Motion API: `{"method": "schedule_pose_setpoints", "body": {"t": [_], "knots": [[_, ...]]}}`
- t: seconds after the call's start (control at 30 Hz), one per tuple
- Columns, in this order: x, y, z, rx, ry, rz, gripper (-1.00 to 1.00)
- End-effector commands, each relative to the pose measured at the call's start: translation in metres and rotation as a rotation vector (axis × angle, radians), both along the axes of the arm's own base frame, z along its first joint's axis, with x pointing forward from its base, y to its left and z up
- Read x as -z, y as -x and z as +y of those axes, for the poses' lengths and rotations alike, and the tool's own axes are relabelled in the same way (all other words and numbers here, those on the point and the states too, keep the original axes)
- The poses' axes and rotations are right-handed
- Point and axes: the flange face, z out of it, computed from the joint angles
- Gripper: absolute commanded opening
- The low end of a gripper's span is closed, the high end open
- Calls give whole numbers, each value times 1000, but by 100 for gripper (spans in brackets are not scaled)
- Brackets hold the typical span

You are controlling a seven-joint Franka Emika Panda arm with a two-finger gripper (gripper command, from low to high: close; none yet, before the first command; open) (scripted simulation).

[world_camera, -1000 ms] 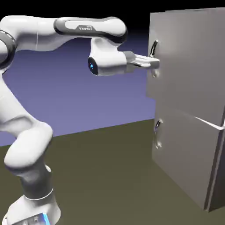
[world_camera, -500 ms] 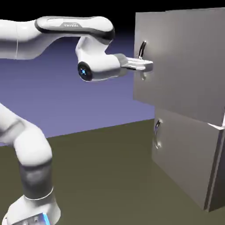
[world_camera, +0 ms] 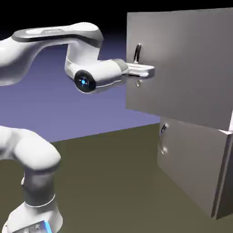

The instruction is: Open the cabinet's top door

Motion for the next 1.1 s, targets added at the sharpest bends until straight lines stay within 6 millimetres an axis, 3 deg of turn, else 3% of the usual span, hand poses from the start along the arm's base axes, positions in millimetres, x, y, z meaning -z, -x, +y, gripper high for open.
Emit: {"method": "schedule_pose_setpoints", "body": {"t": [0.0, 0.27, 0.6, 0.83, 1.07], "knots": [[0, 3, -5, -15, -2, 1, -100], [0, 30, -55, -168, -1, 1, -100], [0, 55, -137, -397, -1, 1, -100], [0, 61, -207, -584, -1, 1, -100], [0, 55, -273, -758, -1, 1, -100]]}}
